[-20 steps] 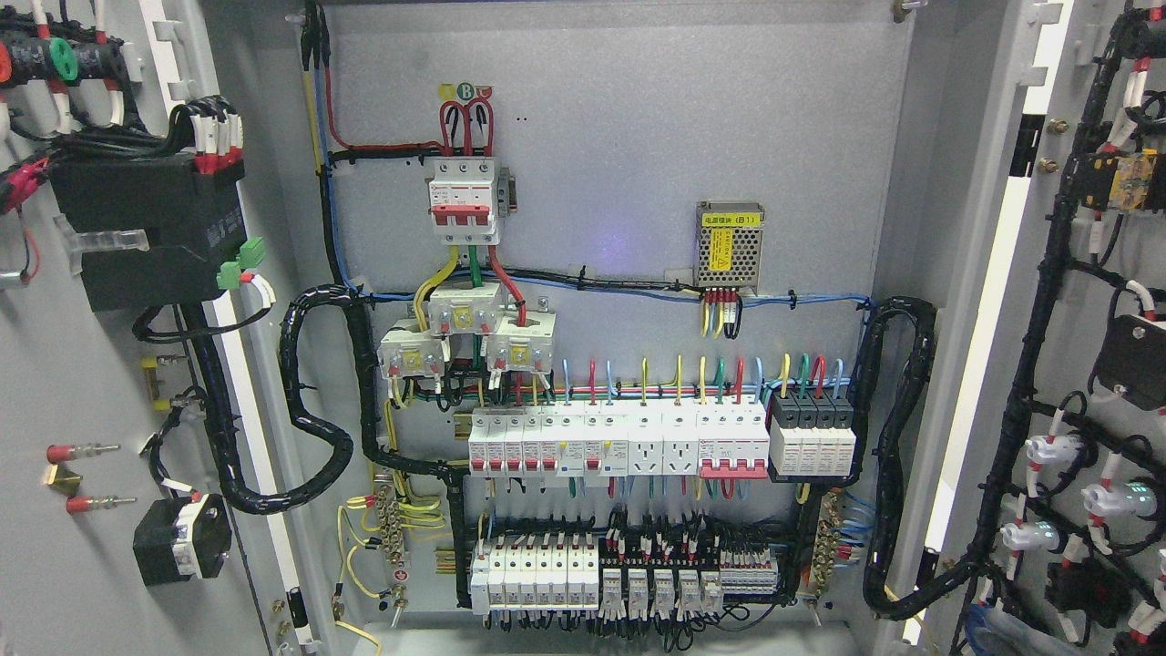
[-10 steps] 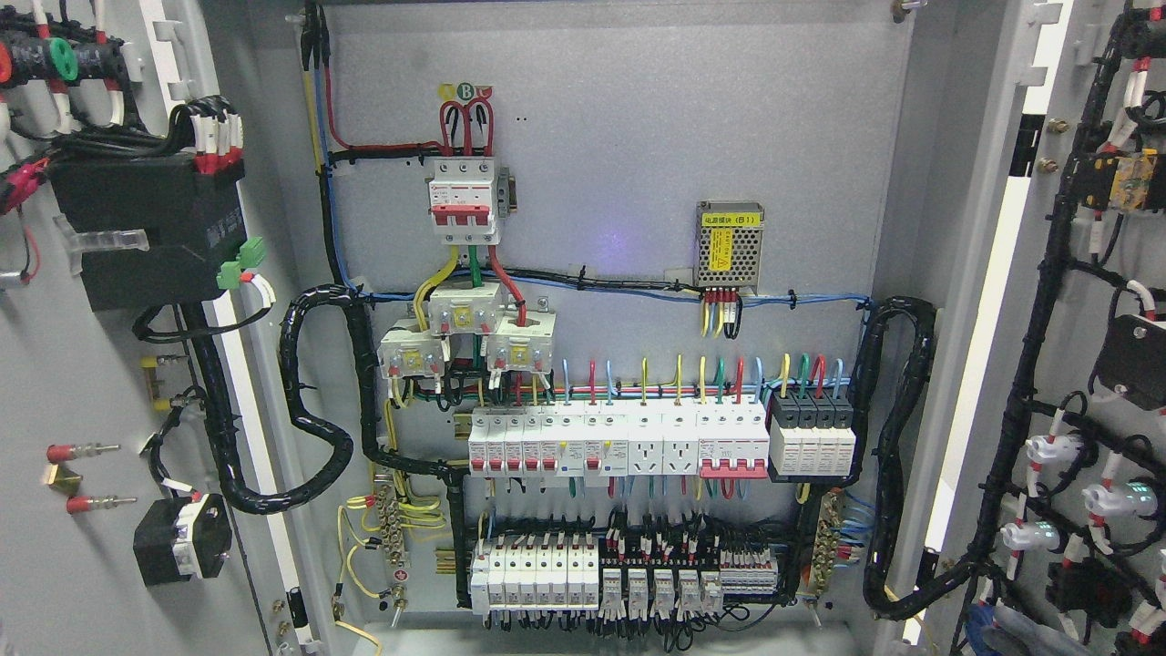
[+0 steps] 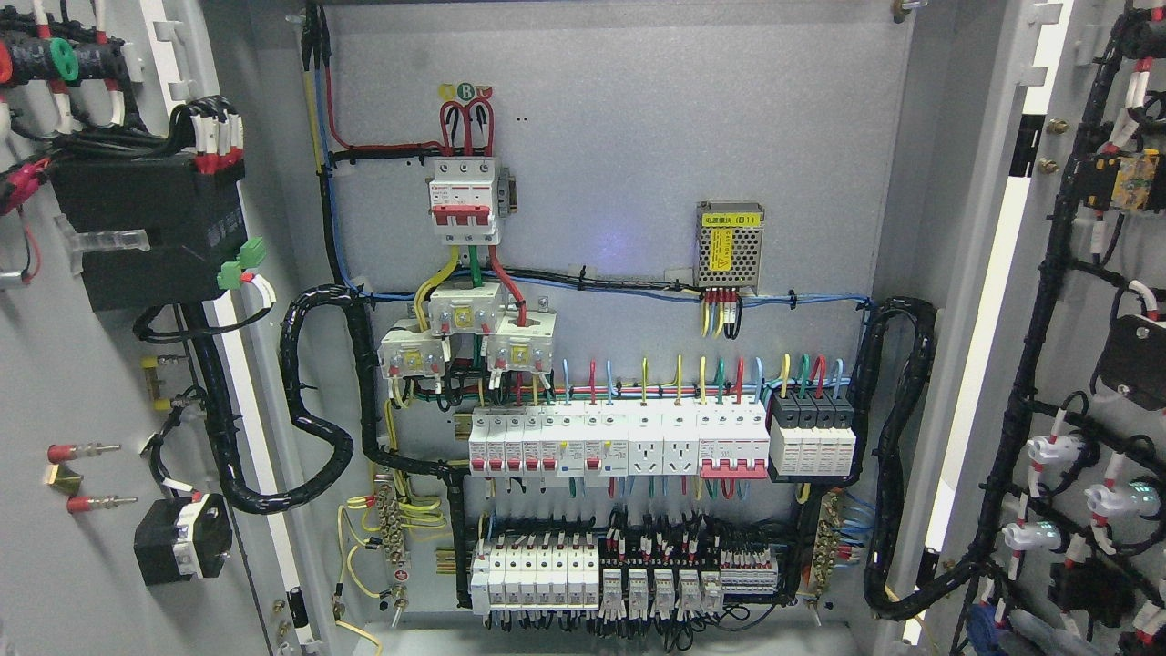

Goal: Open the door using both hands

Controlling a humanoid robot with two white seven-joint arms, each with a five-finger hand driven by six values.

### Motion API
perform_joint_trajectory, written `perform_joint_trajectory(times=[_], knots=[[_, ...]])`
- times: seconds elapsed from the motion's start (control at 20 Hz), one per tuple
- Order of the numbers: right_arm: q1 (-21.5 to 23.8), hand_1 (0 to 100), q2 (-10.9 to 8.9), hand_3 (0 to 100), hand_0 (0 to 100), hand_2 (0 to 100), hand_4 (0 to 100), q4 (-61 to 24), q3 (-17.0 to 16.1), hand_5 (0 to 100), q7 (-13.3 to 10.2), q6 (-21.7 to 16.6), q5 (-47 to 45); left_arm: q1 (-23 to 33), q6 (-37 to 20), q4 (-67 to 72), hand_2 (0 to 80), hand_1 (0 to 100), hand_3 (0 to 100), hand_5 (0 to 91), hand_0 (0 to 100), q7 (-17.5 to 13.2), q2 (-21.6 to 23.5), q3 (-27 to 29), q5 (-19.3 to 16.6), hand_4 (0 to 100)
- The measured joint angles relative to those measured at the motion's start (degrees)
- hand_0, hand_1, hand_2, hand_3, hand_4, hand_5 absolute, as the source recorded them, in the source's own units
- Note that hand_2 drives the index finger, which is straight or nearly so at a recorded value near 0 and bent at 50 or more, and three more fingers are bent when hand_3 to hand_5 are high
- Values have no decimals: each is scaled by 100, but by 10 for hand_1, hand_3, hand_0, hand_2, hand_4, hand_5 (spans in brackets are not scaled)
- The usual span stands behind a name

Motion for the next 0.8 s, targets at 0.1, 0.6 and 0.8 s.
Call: perform_joint_trajectory(times=[0.1, 0.6, 0.8], knots=[[46, 0, 17, 0, 380, 0, 0, 7, -29, 0, 0, 0, -8, 17, 0, -3, 0, 0, 0, 0, 0, 11, -13, 93, 47, 0], [213, 0, 123, 0, 379, 0, 0, 42, -205, 0, -154, 0, -29, 40, -1, 19, 0, 0, 0, 0, 0, -24, 2, 620, 463, 0], [239, 0, 147, 0, 379, 0, 0, 52, -272, 0, -170, 0, -32, 41, -1, 94, 0, 0, 0, 0, 0, -28, 92, 836, 680, 0]])
